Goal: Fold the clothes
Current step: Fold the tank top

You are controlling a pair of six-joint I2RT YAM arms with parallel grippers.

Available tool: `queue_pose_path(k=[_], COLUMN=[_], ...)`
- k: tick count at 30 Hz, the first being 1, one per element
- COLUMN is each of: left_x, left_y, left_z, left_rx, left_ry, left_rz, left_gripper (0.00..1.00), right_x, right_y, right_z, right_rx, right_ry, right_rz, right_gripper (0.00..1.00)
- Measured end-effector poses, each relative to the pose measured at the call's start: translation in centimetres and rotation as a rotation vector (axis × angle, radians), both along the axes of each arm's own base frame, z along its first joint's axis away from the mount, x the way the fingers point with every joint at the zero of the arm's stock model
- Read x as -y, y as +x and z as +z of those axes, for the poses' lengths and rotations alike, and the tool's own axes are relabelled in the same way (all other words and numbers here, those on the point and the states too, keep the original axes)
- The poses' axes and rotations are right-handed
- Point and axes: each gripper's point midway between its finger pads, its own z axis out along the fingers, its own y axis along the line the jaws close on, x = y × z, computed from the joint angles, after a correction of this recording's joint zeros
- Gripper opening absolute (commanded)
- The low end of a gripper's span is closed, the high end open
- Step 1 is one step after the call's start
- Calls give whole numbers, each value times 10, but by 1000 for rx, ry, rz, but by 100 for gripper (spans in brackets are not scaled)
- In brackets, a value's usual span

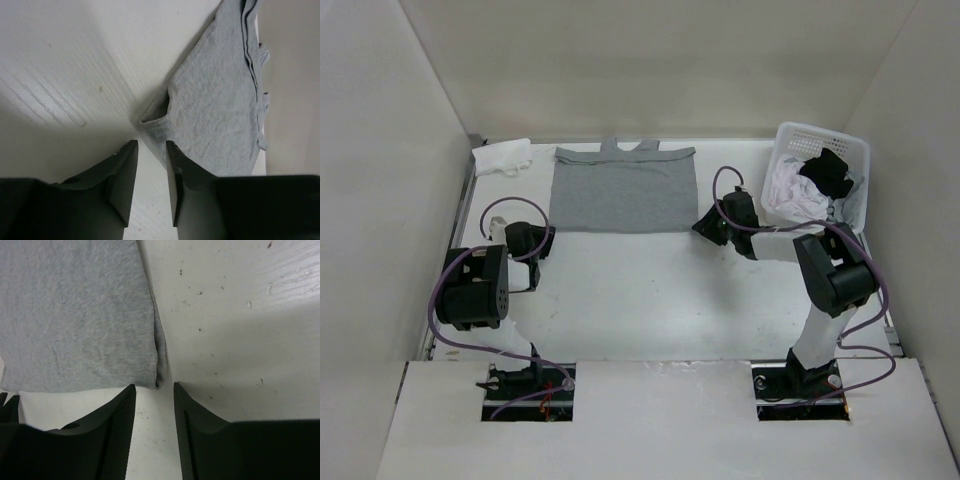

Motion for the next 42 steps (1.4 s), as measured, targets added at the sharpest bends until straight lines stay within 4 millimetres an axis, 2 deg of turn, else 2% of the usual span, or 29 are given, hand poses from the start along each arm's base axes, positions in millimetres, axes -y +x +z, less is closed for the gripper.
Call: queue_pose_path(k=[7,11,19,24,26,27,29,31,33,37,42], left_x=[1,0,-2,-4,-5,-6,-7,-8,-10,-11,-10], left_y=[-1,2,9,8,4,1,-5,-8,-8,-5,8], left_z=[-4,-6,-8,-8,-8,-8,-4,1,5,4,3], left_rx=[-12,-16,-15,-16,-15,-16,0,22,35,42,54], left_ry=[-16,-20,-12,5,15,19,22,23,24,21,10], left_rz=[4,8,24,38,47,50,56,63,69,69,61], left_gripper=[16,15,3,0,8,15,31,41,43,38,34], right_x=[-2,-2,2,1,1,1,1,1,2,2,2], right_y=[5,7,9,12,12,12,12,12,13,13,13], right_z=[-1,-1,-5,-2,-2,-2,-2,-2,-2,-2,-2], right_rx=[-1,6,1,9,10,10,10,11,14,14,14], right_ry=[11,13,9,12,12,12,12,11,5,5,5], right_rz=[-9,-16,-35,-36,-36,-36,-35,-36,-35,-35,-35], right_gripper=[37,34,10,4,4,6,17,29,30,29,28])
